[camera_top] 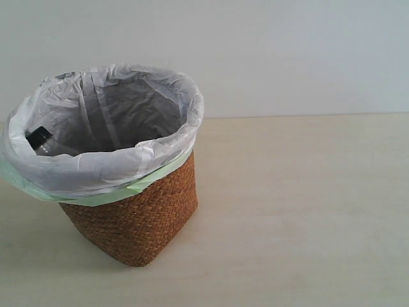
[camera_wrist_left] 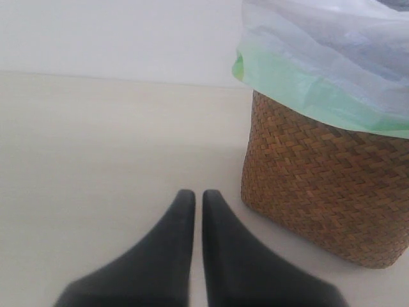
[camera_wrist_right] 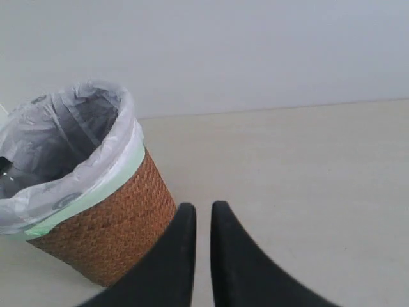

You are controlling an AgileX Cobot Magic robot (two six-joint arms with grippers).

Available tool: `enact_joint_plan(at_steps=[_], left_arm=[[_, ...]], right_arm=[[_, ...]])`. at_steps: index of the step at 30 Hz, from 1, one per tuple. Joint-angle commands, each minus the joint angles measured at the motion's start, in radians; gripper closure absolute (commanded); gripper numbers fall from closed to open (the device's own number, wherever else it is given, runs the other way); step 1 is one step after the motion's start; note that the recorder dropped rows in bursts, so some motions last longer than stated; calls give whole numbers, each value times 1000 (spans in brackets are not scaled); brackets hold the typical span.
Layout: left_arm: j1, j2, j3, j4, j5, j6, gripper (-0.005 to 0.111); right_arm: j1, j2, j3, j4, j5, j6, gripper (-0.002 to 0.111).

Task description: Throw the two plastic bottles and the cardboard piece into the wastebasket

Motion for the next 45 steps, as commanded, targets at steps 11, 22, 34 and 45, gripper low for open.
enact_joint_plan(at_steps=[11,22,34,45], left_arm=[[1,-3,4,3,-1,-8,103],[1,-3,4,3,-1,-8,103],[1,-3,4,3,-1,-8,103],[1,-3,4,3,-1,-8,103]], right_arm=[[-1,-80,25,-7,-6,-34,104],[-100,-274,362,-15,-253,-30,104],[-184,-487,667,-15,-459,-41,104],[-269,-487,675,-83,-280,-224,104]])
